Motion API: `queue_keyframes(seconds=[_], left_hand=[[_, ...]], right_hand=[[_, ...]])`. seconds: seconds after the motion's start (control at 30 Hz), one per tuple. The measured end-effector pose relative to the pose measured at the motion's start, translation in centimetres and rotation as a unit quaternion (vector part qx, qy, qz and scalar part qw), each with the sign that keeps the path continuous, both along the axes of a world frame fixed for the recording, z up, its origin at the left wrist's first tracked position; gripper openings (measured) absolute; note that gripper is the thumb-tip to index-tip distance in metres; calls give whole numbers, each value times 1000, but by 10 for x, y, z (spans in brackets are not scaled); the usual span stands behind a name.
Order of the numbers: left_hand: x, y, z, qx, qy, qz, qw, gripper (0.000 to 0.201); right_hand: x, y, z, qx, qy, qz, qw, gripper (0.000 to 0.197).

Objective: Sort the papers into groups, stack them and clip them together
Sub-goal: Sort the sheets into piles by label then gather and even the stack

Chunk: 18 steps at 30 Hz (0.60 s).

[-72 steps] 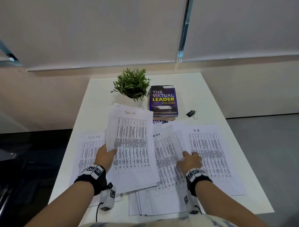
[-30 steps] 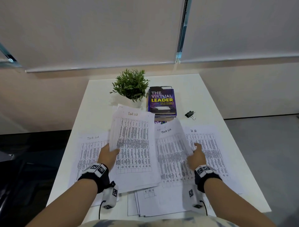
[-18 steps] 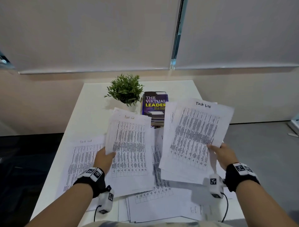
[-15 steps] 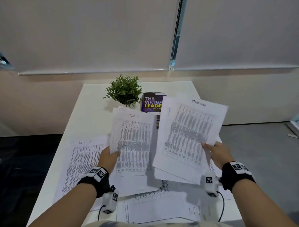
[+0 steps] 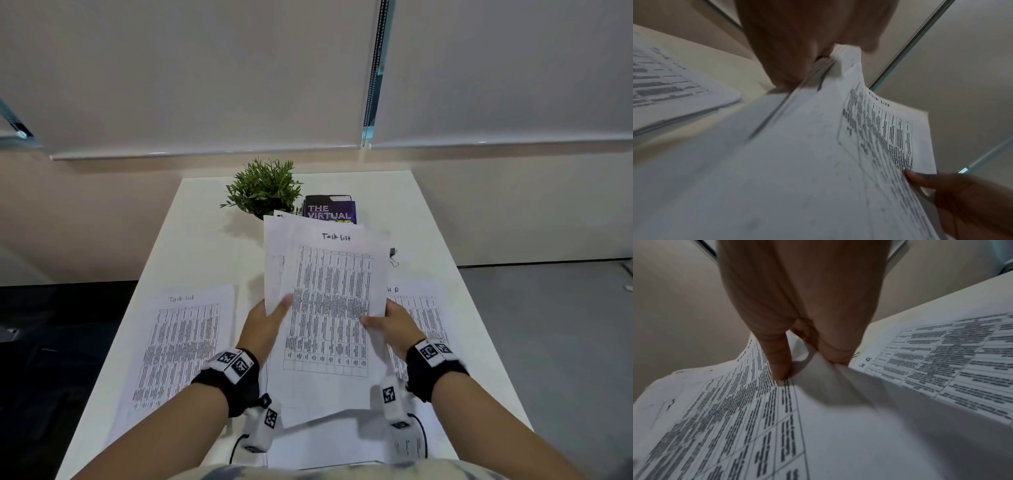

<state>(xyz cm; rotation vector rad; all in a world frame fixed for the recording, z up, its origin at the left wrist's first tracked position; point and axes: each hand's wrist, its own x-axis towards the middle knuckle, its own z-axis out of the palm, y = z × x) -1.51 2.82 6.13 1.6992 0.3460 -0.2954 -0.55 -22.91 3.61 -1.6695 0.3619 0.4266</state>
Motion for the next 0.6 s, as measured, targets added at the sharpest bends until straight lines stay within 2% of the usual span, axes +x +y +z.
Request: queue_keyframes(seconds=[0.07, 0.1, 0.2, 0.27, 0.33, 0.4, 0.47, 0.6], left_hand=[[-3, 6, -5, 58, -14, -18, 998, 22], [-3, 9, -8, 83, -12, -18, 996, 19], [-4, 24, -14, 95, 5, 38, 995, 19], [-4, 39, -19, 90, 18, 83, 992, 17], [-4, 56, -26, 99, 33, 118, 987, 13], [-3, 72, -31, 117, 45, 142, 982, 11], [-1, 84, -35, 122, 55, 158, 978, 14], [-1, 97, -39, 128, 65, 167, 975, 16]], right_hand=[[3, 13, 0, -13, -10, 23, 1000, 30], [5, 18, -3, -13, -15, 29, 999, 34], [12, 24, -17, -20, -14, 0, 1000, 37], [16, 23, -31, -96, 3, -22, 995, 38], [19, 21, -49, -242, 45, 11, 969, 47], [20, 23, -66, -370, 98, 77, 921, 70], [19, 27, -81, -421, 125, 116, 891, 83], [10, 44, -85, -455, 111, 126, 875, 78]])
